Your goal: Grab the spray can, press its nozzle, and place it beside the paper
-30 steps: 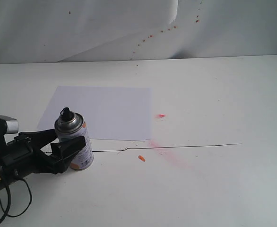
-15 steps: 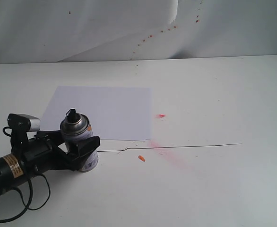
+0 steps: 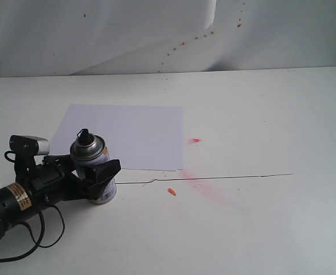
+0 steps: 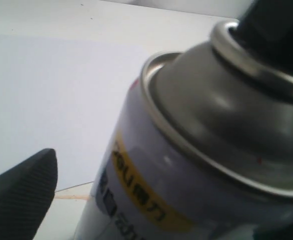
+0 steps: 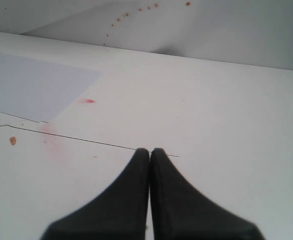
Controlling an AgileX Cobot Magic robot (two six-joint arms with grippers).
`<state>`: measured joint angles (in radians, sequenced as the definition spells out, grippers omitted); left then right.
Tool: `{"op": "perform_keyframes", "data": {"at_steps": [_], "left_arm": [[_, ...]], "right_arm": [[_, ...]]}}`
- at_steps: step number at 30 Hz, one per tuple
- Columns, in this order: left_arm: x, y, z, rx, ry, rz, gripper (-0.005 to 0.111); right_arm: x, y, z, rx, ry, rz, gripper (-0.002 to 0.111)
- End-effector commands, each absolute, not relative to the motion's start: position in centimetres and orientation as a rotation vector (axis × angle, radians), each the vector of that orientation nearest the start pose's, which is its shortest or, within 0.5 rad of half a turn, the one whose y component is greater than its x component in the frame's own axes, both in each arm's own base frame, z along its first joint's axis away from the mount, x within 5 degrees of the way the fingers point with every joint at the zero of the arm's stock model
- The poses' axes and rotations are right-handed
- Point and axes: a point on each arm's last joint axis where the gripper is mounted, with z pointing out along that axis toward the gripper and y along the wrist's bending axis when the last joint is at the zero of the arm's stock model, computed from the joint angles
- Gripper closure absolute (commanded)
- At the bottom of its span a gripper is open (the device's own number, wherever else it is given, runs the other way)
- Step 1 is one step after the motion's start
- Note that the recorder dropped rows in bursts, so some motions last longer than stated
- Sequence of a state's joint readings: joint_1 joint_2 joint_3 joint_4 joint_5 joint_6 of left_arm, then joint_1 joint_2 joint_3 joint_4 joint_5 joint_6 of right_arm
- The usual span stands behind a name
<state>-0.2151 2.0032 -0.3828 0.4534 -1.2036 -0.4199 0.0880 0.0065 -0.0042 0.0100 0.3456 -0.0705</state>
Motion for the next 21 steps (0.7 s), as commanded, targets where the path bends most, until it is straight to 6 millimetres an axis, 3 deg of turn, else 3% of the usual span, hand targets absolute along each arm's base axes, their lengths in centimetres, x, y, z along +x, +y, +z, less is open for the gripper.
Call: {"op": "perform_keyframes", "data": {"at_steps": [1,14,21], "left_arm": [[24.99,-9.43,8.51,0.262,1.931,-0.718,0.018],[25.88,-9.86,8.51,0.295,1.907,-0.737,0.018],[25.79,-9.97,8.50,0.316,1.906,-0.744,0.028]], "right_arm": [[5.33,0.47,18.24,-0.133,1.820,0.017,0.108],[5.33,0.47,18.24,-0.133,1.820,0.017,0.108],[5.33,0.47,18.24,-0.133,1.820,0.017,0.108]]}}
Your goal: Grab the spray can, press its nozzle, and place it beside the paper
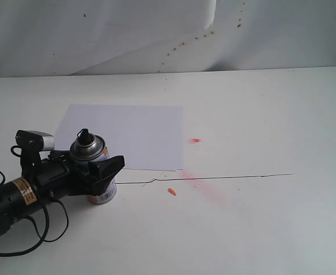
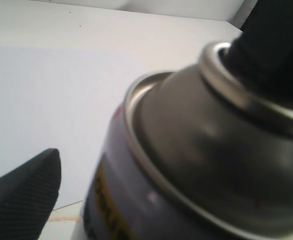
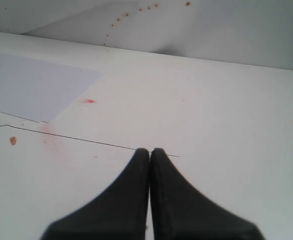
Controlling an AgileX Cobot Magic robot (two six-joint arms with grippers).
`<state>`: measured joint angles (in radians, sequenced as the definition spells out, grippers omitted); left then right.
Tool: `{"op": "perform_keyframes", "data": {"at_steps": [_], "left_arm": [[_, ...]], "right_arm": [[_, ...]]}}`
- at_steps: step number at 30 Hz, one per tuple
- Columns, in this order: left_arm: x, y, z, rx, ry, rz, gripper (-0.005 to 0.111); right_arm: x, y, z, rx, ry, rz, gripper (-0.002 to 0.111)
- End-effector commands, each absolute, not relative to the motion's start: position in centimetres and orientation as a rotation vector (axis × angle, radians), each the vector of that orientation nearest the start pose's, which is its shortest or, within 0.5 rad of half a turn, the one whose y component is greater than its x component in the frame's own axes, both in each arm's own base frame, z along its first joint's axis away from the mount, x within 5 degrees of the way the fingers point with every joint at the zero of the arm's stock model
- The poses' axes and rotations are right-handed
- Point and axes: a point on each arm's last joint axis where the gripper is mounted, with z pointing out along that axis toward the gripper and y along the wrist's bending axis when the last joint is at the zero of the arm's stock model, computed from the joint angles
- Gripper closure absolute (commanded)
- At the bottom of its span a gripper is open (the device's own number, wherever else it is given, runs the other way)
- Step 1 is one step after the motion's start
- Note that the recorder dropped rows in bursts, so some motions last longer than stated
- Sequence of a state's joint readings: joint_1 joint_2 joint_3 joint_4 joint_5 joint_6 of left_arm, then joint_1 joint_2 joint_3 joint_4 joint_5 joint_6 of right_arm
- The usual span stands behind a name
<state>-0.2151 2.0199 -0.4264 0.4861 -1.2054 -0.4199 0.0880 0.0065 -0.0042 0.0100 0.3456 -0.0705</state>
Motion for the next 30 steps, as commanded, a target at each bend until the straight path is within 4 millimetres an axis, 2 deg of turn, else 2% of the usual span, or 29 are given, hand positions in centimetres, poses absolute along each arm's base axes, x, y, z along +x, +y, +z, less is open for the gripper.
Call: {"op": "perform_keyframes", "data": {"at_steps": [1,4,22,28,30], "left_arm": [[25.72,-10.05,8.50,0.332,1.905,-0.749,0.031],[25.58,-10.20,8.49,0.373,1.898,-0.751,0.038],[25.58,-10.20,8.49,0.371,1.899,-0.752,0.038],[25.81,-9.94,8.51,0.305,1.908,-0.746,0.017],[25.82,-9.85,8.48,0.291,1.911,-0.739,0.013]], "right_arm": [[5.33,0.47,18.24,-0.133,1.820,0.017,0.108],[5.33,0.47,18.24,-0.133,1.820,0.017,0.108],[5.33,0.47,18.24,-0.133,1.820,0.017,0.108],[5.33,0.47,18.24,-0.133,1.820,0.017,0.108],[5.33,0.47,18.24,-0.133,1.820,0.017,0.108]]}}
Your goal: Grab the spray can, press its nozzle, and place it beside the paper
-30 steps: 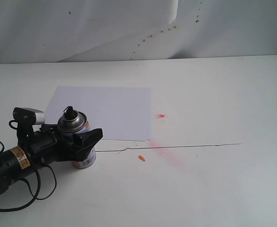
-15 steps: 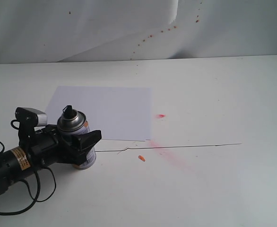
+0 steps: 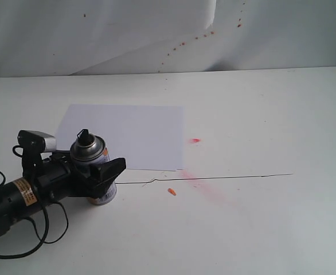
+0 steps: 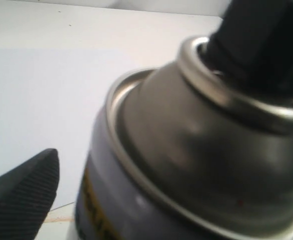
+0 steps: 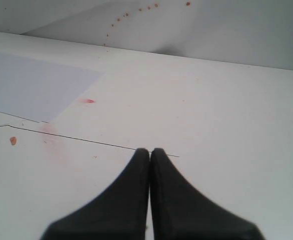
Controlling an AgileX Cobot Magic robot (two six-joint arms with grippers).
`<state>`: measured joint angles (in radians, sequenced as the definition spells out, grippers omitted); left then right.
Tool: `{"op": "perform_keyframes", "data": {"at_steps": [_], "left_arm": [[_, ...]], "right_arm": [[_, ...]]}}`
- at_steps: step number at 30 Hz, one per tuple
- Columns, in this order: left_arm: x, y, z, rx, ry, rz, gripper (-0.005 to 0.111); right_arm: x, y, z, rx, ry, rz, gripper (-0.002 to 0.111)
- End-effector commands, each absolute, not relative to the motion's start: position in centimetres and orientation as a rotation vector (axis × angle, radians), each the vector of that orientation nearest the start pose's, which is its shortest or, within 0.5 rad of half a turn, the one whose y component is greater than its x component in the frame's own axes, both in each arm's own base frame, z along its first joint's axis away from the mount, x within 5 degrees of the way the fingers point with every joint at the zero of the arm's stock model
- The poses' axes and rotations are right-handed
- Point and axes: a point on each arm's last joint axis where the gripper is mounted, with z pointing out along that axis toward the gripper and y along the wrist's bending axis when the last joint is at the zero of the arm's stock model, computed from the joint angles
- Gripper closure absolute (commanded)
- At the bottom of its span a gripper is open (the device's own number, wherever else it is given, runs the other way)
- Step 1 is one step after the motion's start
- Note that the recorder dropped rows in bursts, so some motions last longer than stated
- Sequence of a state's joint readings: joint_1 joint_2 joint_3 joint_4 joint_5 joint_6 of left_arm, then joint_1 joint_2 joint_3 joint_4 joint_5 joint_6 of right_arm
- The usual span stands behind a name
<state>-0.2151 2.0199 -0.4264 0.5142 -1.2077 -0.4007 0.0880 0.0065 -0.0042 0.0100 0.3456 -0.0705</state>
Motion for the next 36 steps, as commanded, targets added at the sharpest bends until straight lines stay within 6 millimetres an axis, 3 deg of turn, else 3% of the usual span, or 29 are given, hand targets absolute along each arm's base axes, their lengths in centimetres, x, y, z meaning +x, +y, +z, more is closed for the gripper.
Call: {"op": "perform_keyframes", "data": {"at_steps": [1,36], "left_arm": [[25.78,-9.84,8.47,0.291,1.912,-0.739,0.013],[24.99,-9.95,8.02,0.336,1.932,-0.724,0.013]], "right_arm": [[5.33,0.47,18.24,-0.133,1.820,0.017,0.108],[5.33,0.47,18.24,-0.133,1.820,0.017,0.108]]}}
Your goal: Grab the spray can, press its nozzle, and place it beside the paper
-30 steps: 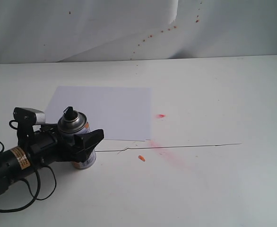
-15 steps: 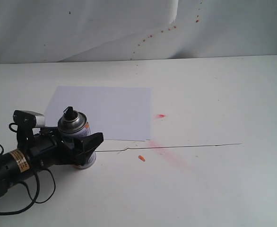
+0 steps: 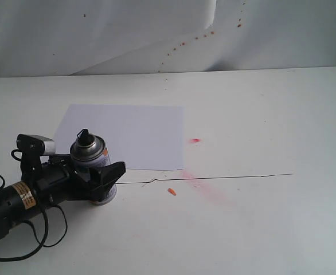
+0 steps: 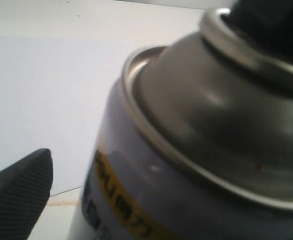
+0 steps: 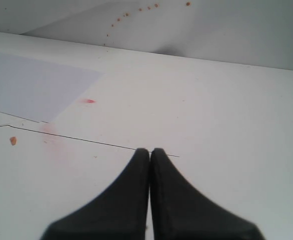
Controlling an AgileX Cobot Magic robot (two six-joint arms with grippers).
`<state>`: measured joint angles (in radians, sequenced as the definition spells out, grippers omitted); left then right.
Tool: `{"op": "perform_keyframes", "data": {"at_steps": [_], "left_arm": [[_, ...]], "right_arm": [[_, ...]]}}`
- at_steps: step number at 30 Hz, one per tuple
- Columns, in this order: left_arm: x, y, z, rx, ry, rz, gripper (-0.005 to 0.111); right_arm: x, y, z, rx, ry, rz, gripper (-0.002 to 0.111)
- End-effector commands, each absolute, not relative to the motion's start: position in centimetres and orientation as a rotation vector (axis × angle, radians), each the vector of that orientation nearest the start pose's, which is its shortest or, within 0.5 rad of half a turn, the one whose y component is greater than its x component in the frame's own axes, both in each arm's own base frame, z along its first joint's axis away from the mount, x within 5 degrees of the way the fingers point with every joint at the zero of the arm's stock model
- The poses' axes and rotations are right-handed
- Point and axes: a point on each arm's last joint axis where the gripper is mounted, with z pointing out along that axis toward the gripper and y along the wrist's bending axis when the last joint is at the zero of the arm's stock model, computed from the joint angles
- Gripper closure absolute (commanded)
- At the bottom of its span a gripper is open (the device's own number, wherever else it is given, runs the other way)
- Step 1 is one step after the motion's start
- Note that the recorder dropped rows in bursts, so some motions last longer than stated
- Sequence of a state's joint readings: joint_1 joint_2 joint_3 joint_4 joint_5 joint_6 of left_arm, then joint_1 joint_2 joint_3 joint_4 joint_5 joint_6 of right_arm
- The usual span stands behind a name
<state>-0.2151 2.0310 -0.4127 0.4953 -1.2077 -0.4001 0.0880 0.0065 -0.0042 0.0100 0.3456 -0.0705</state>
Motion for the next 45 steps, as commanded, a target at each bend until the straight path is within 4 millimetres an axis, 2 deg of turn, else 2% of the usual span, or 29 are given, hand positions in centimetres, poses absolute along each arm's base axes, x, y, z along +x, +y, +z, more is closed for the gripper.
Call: {"op": "perform_keyframes", "data": {"at_steps": [1,18,30,45], "left_arm": [[24.89,-9.93,7.98,0.335,1.935,-0.718,0.013],[24.63,-9.89,7.89,0.353,1.939,-0.710,0.013],[24.29,-10.22,7.91,0.426,1.928,-0.729,0.013],[24.47,-10.10,7.94,0.404,1.928,-0.715,0.013]], "right_arm": [[5.33,0.47,18.24,-0.133,1.820,0.017,0.108],[5.33,0.47,18.24,-0.133,1.820,0.017,0.108],[5.33,0.47,18.24,-0.133,1.820,0.017,0.108],[5.33,0.47,18.24,-0.133,1.820,0.017,0.108]]}}
